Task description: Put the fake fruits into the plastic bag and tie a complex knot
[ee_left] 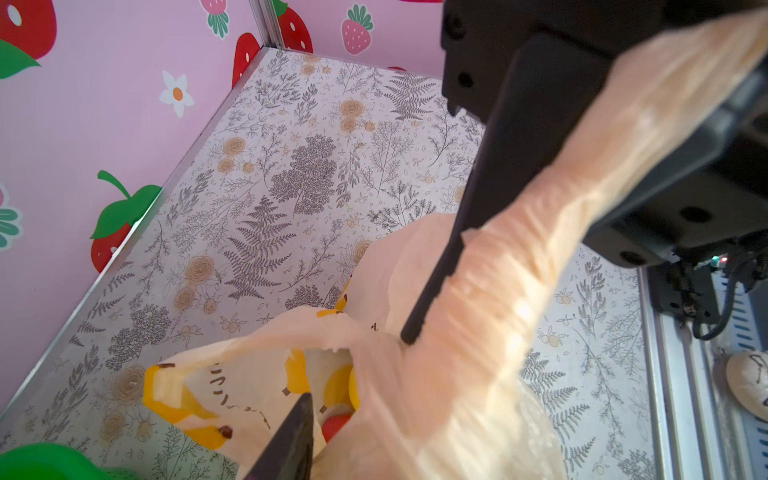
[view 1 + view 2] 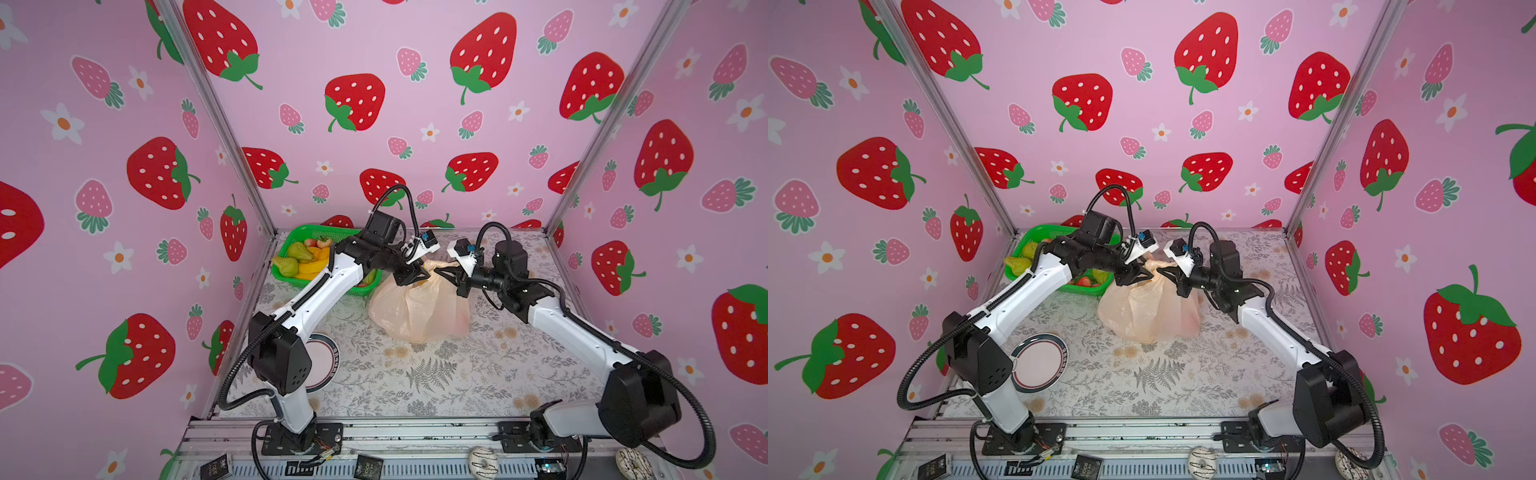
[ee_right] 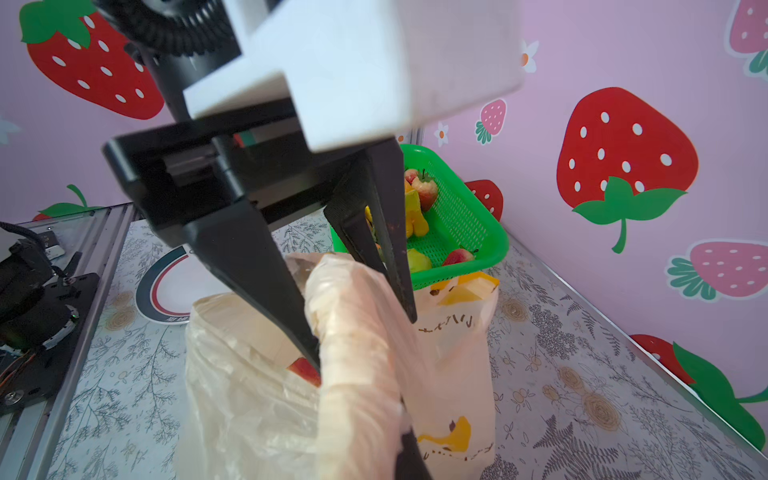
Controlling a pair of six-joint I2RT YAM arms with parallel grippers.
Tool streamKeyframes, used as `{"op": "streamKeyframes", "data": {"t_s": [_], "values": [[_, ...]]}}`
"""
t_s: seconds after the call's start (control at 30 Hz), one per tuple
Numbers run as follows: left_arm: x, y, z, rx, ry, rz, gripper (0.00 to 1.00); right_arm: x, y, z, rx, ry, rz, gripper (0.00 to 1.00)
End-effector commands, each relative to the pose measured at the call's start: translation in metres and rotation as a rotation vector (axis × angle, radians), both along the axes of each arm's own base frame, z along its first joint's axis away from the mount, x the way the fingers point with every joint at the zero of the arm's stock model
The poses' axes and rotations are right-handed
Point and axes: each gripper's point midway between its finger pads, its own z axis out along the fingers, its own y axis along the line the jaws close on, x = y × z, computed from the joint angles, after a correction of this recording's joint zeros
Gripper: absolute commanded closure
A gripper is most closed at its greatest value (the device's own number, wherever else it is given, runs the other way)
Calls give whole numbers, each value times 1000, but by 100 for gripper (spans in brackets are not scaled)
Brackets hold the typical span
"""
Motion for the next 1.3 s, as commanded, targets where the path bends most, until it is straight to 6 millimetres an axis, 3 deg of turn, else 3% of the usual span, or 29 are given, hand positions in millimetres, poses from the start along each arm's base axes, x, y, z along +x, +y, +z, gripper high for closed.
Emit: {"op": "streamKeyframes", "data": {"t_s": [0.0, 0.43, 0.67, 0.87, 1.07, 1.27], "values": [[6, -6, 13, -19, -69, -13, 62, -11, 1, 20, 47, -53, 38, 100], [20, -6, 23, -26, -246, 51, 100, -7, -4, 20, 42, -69, -4, 100], [17, -7, 30, -50, -472, 45, 100, -1, -8, 16, 30, -83, -40, 76], [13, -6, 37, -76, -521, 39, 100, -3, -3, 8, 9, -115, -10, 60], [8, -6, 38, -75, -554, 15, 100, 4, 1, 4, 7, -145, -18, 55], [5, -7, 37, -74, -584, 7, 100, 13, 6, 6, 12, -178, -47, 56]]}}
